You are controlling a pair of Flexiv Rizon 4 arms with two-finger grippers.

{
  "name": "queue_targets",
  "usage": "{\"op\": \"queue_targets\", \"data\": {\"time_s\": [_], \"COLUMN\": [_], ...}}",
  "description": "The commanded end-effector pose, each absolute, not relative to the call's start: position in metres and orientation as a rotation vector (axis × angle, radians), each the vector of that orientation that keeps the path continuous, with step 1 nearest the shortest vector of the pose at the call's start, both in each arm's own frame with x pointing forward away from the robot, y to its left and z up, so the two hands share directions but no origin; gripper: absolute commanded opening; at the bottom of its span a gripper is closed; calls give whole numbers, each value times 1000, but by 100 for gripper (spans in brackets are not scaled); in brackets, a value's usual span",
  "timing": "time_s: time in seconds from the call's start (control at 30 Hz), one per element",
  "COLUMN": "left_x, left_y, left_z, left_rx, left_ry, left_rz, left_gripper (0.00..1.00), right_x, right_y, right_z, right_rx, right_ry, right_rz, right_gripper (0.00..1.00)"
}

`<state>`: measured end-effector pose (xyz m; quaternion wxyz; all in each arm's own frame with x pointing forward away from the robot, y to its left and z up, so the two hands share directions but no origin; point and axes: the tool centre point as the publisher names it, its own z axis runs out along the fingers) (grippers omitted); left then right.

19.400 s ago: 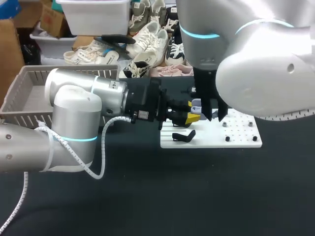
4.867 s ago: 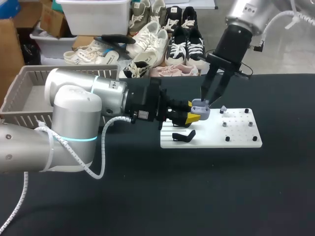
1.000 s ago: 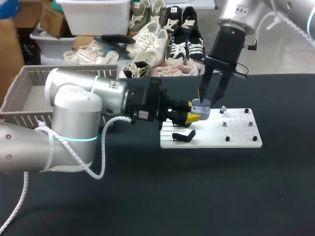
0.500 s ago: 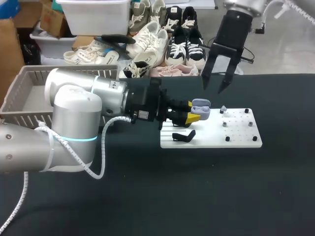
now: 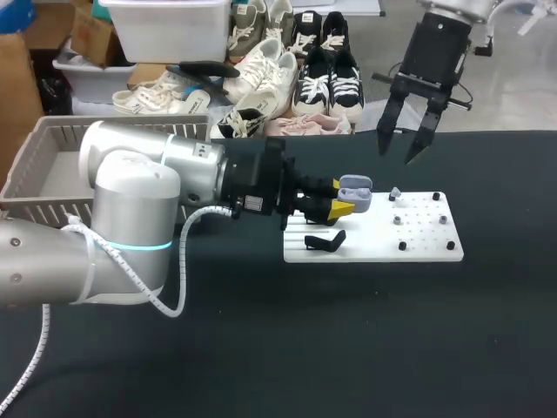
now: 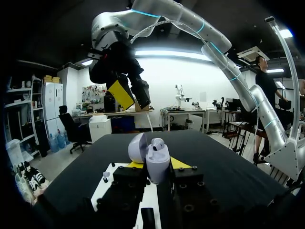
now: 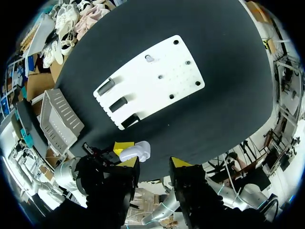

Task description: Pick up each earbud case from the left stands, insert the matching earbuds, close the lid, and place the case in the box.

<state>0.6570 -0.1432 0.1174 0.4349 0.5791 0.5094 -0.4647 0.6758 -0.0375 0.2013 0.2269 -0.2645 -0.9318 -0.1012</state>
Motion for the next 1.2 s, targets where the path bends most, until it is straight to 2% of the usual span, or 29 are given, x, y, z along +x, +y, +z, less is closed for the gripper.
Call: {"op": "queue_targets", "data": {"time_s": [0.03, 0.37, 0.83, 1.2], "left_x": [658, 658, 658, 658], "left_y": [-143, -143, -143, -143], "left_z": [117, 117, 117, 117], "left_rx": [1442, 1442, 1442, 1442], "left_ry": [1267, 1267, 1267, 1267], "left_rz": [-1158, -1158, -1158, -1158], "left_gripper": [0, 0, 0, 0], "right_x": [663, 666, 666, 678], "right_y": [-43, -48, -67, -74], "right_z": [200, 196, 177, 158], "right_rx": [-989, -1014, -1083, -1085], "right_ry": [-3085, -3227, -3231, -3228], "right_rz": [-319, -248, -192, -155], "right_gripper": [38, 36, 42, 42]}}
